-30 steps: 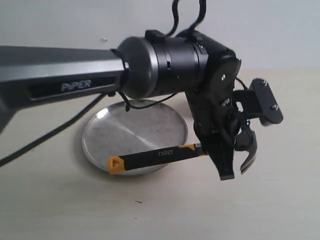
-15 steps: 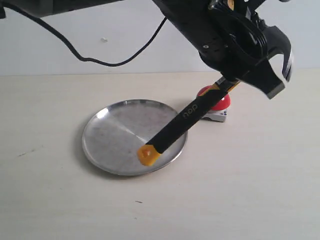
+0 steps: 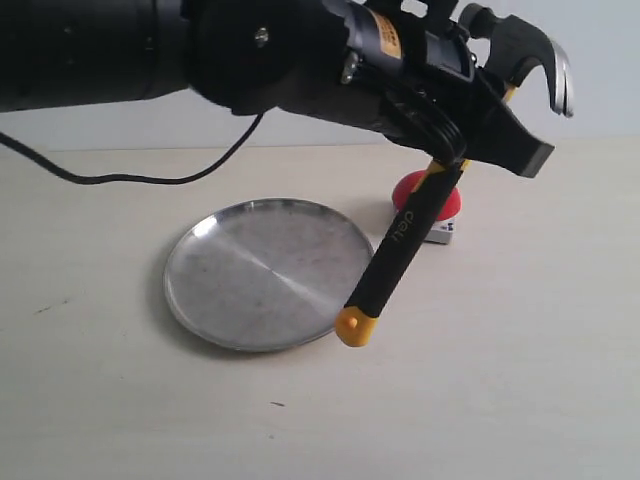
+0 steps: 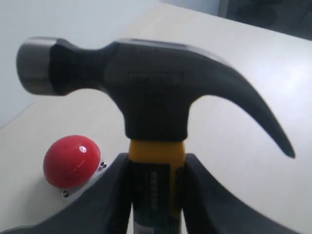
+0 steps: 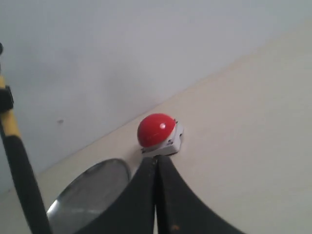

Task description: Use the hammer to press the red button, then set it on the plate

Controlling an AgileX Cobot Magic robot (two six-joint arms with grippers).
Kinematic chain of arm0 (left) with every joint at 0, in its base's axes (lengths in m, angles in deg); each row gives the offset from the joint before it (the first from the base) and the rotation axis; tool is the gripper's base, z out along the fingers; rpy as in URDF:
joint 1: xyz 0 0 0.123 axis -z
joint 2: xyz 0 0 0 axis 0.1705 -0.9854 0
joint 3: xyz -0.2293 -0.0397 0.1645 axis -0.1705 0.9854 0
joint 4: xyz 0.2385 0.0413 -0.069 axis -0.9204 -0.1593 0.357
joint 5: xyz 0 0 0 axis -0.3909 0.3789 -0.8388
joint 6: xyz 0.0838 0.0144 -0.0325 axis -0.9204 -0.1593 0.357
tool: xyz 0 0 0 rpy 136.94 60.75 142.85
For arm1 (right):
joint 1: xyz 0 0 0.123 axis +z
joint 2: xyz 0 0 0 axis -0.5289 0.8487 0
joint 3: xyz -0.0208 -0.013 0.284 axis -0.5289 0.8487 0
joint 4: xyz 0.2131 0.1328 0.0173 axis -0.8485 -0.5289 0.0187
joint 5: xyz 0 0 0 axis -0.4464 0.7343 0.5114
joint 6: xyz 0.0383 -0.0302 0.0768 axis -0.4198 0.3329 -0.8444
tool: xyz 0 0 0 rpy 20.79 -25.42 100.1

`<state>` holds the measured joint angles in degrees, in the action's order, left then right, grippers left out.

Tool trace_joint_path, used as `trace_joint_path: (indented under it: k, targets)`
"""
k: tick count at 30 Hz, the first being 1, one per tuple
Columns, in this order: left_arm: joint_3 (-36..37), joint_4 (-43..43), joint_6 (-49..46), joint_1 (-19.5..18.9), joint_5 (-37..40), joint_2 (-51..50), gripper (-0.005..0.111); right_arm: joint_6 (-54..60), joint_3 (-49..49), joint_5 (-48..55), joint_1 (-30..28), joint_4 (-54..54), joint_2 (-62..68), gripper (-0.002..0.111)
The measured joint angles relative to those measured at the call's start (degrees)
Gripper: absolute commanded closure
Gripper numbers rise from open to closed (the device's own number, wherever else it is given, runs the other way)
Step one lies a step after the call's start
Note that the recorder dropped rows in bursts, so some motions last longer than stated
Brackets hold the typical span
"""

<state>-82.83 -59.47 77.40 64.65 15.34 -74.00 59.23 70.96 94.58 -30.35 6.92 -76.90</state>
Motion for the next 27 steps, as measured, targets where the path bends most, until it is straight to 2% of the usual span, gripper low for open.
trace_joint_path:
  k: [3,8,11,17,27]
  targets:
    - [3.62,1.67,0.00,-0.49,-4.13,2.36,0.107,17.27,0.00,1.95,1.94,-15.74,0.00,0.108]
    - [8.80,7.51,0.24,-2.87,-10.08,5.05,0.107,58.38,0.00,5.37,4.83,-54.57,-0.09,0.108]
    - [9.34,8.85,0.59,-4.54,-10.20,5.53,0.107,72.07,-0.26,5.72,5.01,-66.75,1.42,0.108]
    - [9.57,9.14,1.82,-6.12,-10.20,5.65,0.107,78.09,-5.91,0.50,5.01,-66.38,16.24,0.108]
    - [9.57,9.60,1.93,-6.17,-9.21,8.31,0.107,72.41,-23.27,6.78,5.01,-43.75,53.91,0.108]
